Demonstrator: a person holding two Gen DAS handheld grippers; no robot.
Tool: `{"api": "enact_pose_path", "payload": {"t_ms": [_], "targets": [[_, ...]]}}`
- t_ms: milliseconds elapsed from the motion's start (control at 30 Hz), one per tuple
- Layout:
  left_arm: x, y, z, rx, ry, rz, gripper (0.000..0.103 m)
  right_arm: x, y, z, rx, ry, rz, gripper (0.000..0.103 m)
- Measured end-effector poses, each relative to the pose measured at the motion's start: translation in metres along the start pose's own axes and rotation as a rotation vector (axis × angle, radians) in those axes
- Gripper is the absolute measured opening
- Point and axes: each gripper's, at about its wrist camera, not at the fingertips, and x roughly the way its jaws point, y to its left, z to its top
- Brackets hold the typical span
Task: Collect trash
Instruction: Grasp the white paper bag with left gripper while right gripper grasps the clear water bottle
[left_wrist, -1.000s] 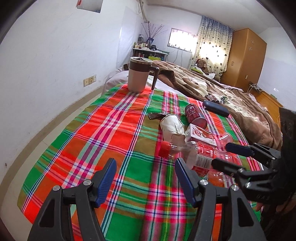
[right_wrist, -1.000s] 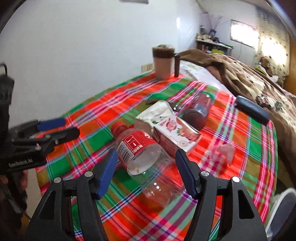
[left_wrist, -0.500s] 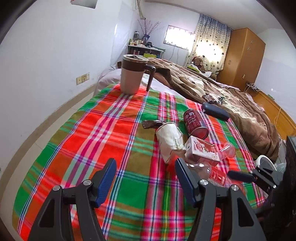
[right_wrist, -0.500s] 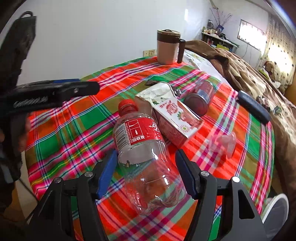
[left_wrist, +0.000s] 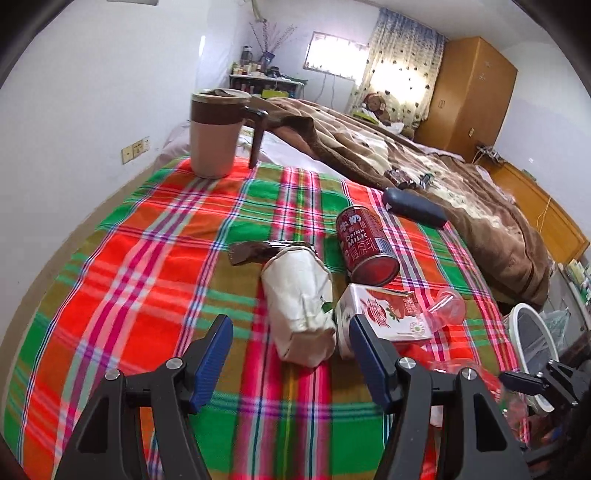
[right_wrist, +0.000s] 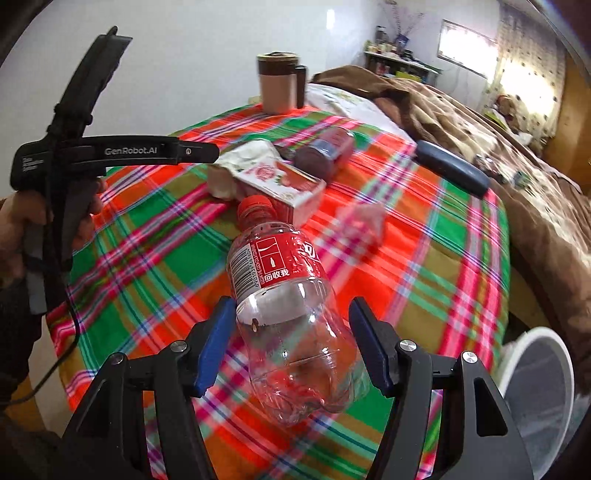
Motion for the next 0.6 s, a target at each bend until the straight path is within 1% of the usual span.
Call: {"api": "enact_pose_path", "payload": {"t_ms": [133,233,400,500,600], "targets": [[0.019,0.0,0.005,-0.018,0.032,-0.005,0.065,0.0,-0.008,-0.002,0.026,-0.003,-0.014,0.065],[0.033,0.003,0.007,-0.025,0.056,0.021,0.065,-0.002,-0.013,-0.005,0.047,-0.008,-0.025,0.065],[0.051,0.002,0.007,-0.02,0.098,0.015,0.065,-0.002,-0.02,-0.009,0.09,-0.022,-0.037,0.065],[0.056,-0.001,0.004,-0.002,0.104,0.032,0.065,-0.002,-0.024,-0.011,0.117,-0.036,-0.047,0.065],[0.06,-0.001,0.004,-0.009,0.111,0.031,0.065,-0.002,-0.029,-0.013,0.146,-0.041,-0.054,0.065]]}}
